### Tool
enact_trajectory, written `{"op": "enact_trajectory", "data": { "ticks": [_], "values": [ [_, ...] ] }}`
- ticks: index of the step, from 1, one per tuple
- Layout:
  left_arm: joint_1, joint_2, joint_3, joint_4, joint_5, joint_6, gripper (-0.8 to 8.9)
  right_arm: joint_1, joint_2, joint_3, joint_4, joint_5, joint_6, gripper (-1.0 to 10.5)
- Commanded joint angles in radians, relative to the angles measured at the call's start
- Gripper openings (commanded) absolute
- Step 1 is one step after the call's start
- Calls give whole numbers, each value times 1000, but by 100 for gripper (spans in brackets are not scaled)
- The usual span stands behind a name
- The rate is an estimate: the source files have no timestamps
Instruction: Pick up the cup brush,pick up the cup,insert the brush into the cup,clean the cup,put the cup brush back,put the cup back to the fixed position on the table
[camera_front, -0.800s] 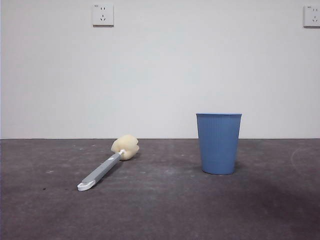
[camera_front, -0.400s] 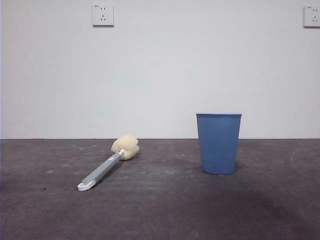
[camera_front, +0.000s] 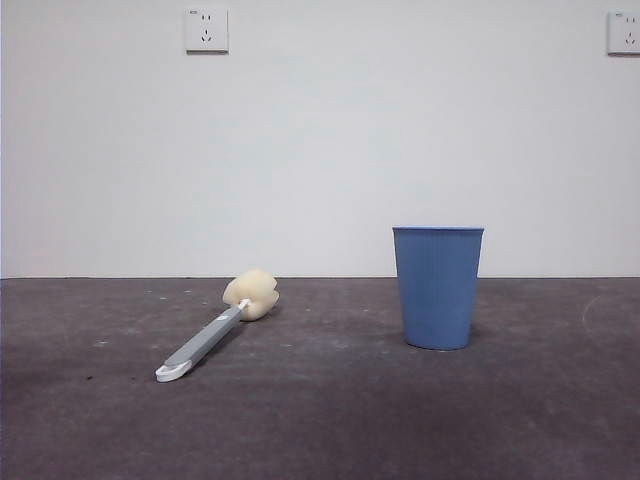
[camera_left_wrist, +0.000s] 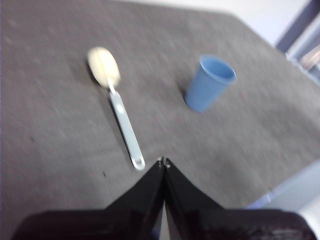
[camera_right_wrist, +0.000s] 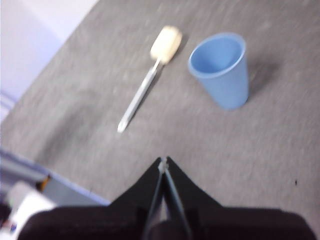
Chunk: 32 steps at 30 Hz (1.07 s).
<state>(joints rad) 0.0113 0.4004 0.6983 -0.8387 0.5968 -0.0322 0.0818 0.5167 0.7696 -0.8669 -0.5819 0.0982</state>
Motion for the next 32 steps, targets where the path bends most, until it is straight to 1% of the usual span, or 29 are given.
{"op": "enact_trajectory", "data": {
  "ticks": [1, 2, 5, 7, 9, 10, 12, 13, 14, 15, 16, 17, 24, 27, 32],
  "values": [
    [0, 39, 50, -92, 29, 122, -8, 11, 33, 47, -93, -22, -103, -11],
    [-2, 53, 69, -125, 42, 142, -8, 14, 45, 64, -131, -21, -124, -11],
    [-15, 70, 97, -168, 44, 165, -8, 14, 61, 87, -193, -19, -169, -11],
    [-22, 70, 101, -172, 41, 165, -6, 14, 62, 87, -197, -19, -169, -6],
    [-25, 70, 101, -174, 34, 164, 10, 14, 62, 87, -196, -18, -167, 30],
    [-25, 70, 101, -174, 29, 163, 47, 14, 62, 87, -196, -17, -167, 81],
    [-25, 71, 101, -179, 2, 158, 264, 14, 62, 87, -196, -14, -167, 298],
    [-25, 71, 101, -180, -14, 154, 386, 14, 62, 87, -196, -14, -164, 412],
    [-25, 71, 101, -181, -30, 143, 528, 14, 62, 87, -196, -14, -158, 548],
    [-25, 71, 101, -180, -38, 135, 582, 14, 63, 87, -196, -14, -153, 619],
    [-25, 71, 101, -180, -39, 132, 595, 14, 66, 87, -196, -14, -148, 649],
    [-25, 71, 101, -180, -39, 132, 595, 14, 68, 87, -196, -14, -148, 655],
    [-25, 90, 101, -178, -42, 132, 595, 14, 72, 87, -197, -14, -148, 655],
    [-30, 119, 101, -172, -43, 102, 594, 14, 72, 87, -197, -14, -148, 655],
    [-72, 206, 103, -132, -58, 102, 594, 14, 72, 87, -197, -14, -148, 655]
  ]
}}
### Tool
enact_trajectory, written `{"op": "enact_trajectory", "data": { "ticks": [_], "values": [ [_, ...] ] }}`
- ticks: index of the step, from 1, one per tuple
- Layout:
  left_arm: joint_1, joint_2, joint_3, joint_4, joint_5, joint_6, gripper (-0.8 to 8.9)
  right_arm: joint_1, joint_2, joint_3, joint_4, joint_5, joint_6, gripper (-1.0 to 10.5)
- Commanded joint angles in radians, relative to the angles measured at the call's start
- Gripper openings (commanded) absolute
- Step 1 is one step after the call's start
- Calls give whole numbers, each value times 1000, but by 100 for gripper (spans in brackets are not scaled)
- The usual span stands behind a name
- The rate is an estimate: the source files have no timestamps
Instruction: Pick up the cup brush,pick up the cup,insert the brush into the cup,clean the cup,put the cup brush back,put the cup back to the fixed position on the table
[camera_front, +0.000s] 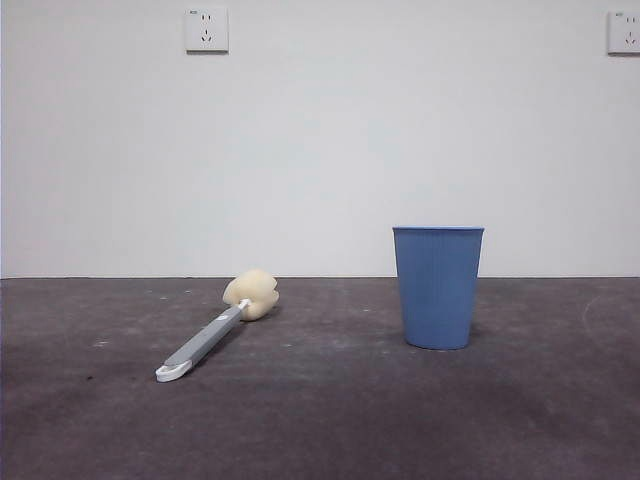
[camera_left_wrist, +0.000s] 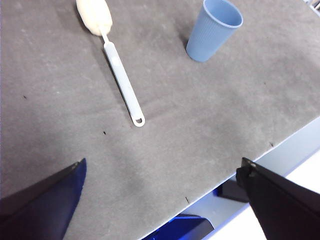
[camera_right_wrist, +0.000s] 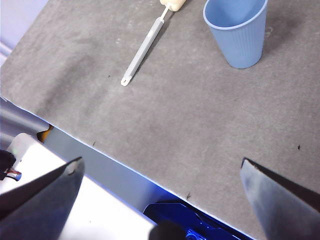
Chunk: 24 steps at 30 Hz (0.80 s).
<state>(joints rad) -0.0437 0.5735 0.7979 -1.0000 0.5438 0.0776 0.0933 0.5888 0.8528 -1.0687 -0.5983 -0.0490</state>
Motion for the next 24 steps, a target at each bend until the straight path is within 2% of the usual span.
{"op": "enact_trajectory", "data": {
  "ticks": [1, 7, 11, 14, 18, 24],
  "values": [
    [-29, 52, 4, 45, -16, -9, 594, 3, 0, 3, 5, 2, 0, 655],
    [-153, 202, 9, 179, -110, -80, 594, 3, 0, 3, 5, 2, 0, 655],
    [-264, 321, 9, 304, -219, -145, 594, 3, 0, 3, 5, 2, 0, 655],
    [-349, 423, 9, 392, -347, -211, 594, 3, 0, 3, 5, 2, 5, 655],
    [-430, 573, 13, 494, -489, -253, 594, 3, 0, 3, 5, 2, 6, 654],
    [-496, 796, 63, 607, -571, -296, 594, 3, 1, 3, 5, 2, 6, 654]
  ]
}}
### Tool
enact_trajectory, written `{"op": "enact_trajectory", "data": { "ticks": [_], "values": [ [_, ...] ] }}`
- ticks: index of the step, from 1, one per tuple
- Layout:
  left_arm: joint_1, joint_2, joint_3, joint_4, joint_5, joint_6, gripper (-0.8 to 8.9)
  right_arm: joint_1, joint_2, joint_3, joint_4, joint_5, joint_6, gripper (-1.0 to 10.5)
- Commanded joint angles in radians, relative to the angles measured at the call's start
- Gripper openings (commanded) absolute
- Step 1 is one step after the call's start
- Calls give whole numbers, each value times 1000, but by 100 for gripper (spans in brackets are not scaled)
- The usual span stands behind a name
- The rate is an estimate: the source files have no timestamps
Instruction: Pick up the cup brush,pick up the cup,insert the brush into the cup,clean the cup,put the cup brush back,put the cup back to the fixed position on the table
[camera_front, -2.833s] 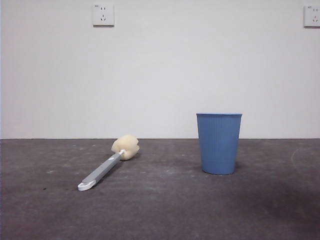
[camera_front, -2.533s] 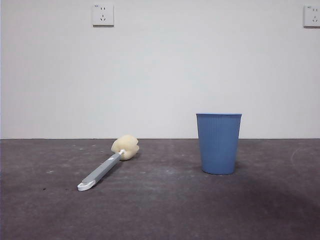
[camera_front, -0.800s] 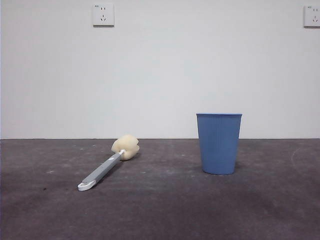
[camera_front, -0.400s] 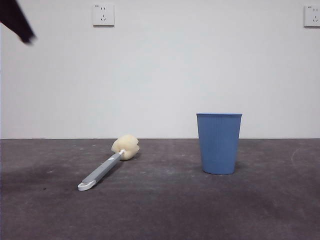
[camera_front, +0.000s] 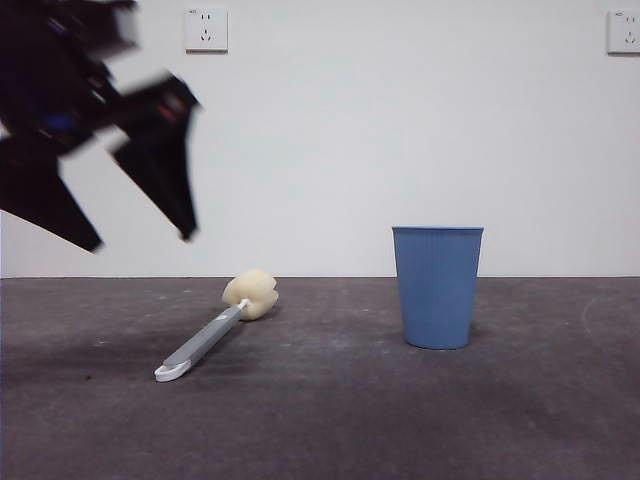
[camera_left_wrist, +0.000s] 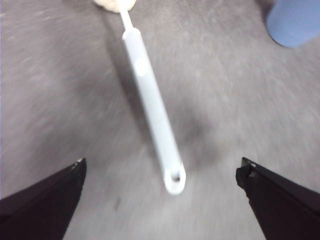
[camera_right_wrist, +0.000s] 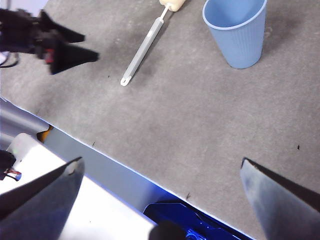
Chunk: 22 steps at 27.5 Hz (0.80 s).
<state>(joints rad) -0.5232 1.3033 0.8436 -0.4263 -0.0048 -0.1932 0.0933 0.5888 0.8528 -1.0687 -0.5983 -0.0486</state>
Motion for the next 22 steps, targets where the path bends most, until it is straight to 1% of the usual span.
{"op": "enact_trajectory", "data": {
  "ticks": [1, 5, 8, 10, 12, 14, 17, 18, 20, 22],
  "values": [
    [-23, 102, 30, 44, -34, -25, 593, 3, 3, 3, 5, 2, 6, 654],
    [-40, 217, 81, 55, -76, -44, 593, 3, 7, 3, 5, 2, 6, 654],
    [-40, 315, 134, 56, -83, -53, 593, 3, 7, 3, 5, 2, 6, 654],
    [-41, 347, 140, 69, -107, -77, 593, 3, 7, 3, 5, 2, 6, 654],
    [-41, 376, 140, 67, -124, -79, 593, 3, 7, 3, 6, 2, 6, 654],
    [-41, 404, 140, 57, -124, -100, 593, 3, 7, 3, 6, 2, 6, 654],
    [-61, 414, 140, 60, -131, -103, 592, 3, 7, 3, 7, 3, 6, 654],
    [-68, 414, 140, 62, -146, -103, 559, 3, 7, 3, 9, 3, 6, 654],
    [-74, 414, 140, 53, -148, -103, 363, 3, 7, 3, 12, 2, 6, 653],
    [-80, 414, 140, 44, -142, -103, 225, 3, 7, 3, 12, 2, 6, 653]
  ]
}}
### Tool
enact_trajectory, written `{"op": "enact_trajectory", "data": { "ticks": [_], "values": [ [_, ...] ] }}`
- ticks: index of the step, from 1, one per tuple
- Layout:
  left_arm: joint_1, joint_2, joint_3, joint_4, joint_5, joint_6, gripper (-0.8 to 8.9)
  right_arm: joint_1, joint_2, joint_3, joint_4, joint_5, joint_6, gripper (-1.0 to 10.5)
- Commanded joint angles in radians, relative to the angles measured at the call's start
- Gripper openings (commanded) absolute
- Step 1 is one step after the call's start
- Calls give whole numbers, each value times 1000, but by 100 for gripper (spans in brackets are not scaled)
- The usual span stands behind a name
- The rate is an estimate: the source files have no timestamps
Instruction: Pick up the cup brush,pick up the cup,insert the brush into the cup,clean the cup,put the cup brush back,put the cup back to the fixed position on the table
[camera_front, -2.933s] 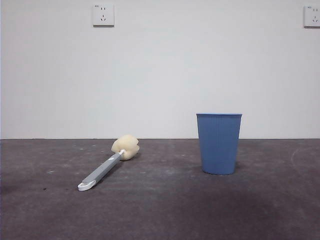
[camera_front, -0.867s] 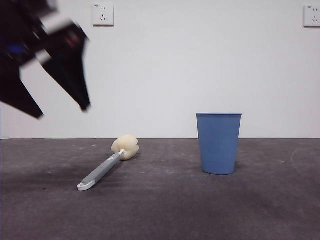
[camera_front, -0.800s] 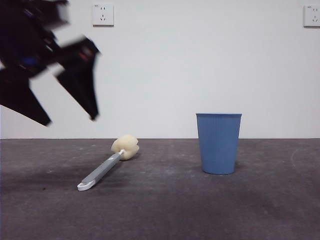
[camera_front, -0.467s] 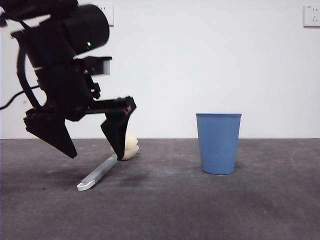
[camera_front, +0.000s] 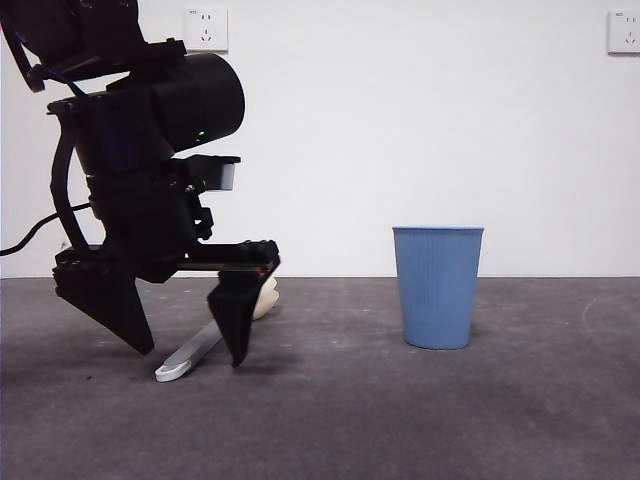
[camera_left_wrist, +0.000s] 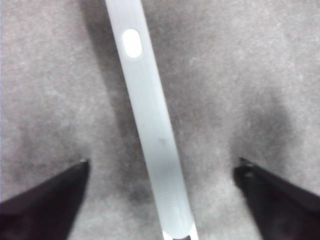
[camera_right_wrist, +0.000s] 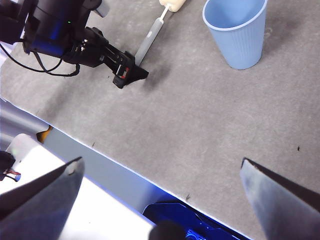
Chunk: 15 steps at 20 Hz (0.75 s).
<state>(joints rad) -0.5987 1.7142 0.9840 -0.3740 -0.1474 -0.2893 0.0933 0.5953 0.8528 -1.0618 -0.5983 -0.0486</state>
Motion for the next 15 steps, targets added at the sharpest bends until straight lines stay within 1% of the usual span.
{"op": "enact_trajectory", "data": {
  "ticks": [1, 3, 4, 5, 10, 12, 15],
  "values": [
    [-5, 3, 0, -15, 13, -7, 168, 3, 0, 3, 5, 2, 6, 653],
    [-6, 3, 0, -21, 46, -7, 53, 3, 0, 3, 5, 2, 6, 653],
    [-8, 3, 0, -19, 56, -10, 10, 3, 0, 3, 5, 2, 6, 653],
    [-14, 3, 0, -19, 57, -23, -10, 3, 0, 3, 5, 2, 6, 653],
    [-17, -7, 0, -36, 56, -23, -9, 3, 0, 3, 5, 2, 10, 653],
    [-15, -32, 0, -50, 52, -20, -9, 3, 9, 3, 6, 2, 26, 653],
    [-15, -106, 0, -68, 52, 10, -9, 3, 48, 3, 14, -3, 32, 653]
  ]
}}
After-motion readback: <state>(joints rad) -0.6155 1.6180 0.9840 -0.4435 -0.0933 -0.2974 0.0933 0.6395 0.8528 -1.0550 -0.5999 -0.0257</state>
